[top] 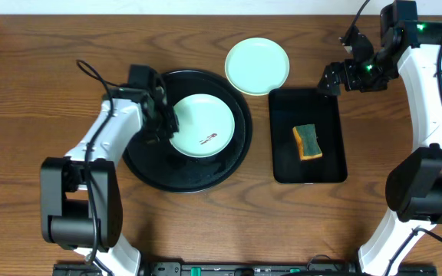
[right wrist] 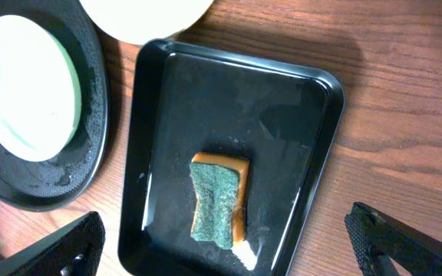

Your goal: Clean dirty plates on tray and stack at the side

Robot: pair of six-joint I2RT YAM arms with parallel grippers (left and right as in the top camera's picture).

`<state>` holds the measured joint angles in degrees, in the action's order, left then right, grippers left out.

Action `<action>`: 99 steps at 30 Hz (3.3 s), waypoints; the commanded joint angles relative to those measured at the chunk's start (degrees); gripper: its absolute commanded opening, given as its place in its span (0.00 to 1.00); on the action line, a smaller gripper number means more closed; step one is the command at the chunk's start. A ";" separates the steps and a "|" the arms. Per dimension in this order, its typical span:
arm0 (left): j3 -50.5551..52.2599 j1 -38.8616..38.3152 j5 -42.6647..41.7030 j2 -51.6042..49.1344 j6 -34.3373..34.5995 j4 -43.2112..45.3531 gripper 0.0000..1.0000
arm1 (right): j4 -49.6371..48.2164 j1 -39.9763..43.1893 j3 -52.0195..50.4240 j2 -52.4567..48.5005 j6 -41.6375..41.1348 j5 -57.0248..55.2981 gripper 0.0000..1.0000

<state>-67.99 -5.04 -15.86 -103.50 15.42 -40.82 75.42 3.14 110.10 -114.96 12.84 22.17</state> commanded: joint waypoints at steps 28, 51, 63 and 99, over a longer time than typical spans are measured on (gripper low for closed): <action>-1.60 1.42 0.83 -8.17 -19.28 12.50 0.36 | -0.24 -0.22 -0.09 -0.15 0.50 0.13 0.99; -2.21 1.49 -3.91 -6.93 1.18 4.90 0.42 | 1.53 -0.24 -0.66 -0.24 0.42 0.15 0.99; -1.68 1.33 3.28 -6.86 -6.73 8.24 0.08 | 1.16 -1.36 -8.44 -0.24 -3.06 0.04 0.94; -0.90 1.49 -1.44 -6.14 -4.94 6.84 0.40 | -18.71 -20.92 -35.52 -0.22 -18.86 -29.24 0.14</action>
<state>-69.54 -3.81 -17.28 -110.80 11.75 -33.85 56.49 -17.56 74.94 -114.83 -7.35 -5.67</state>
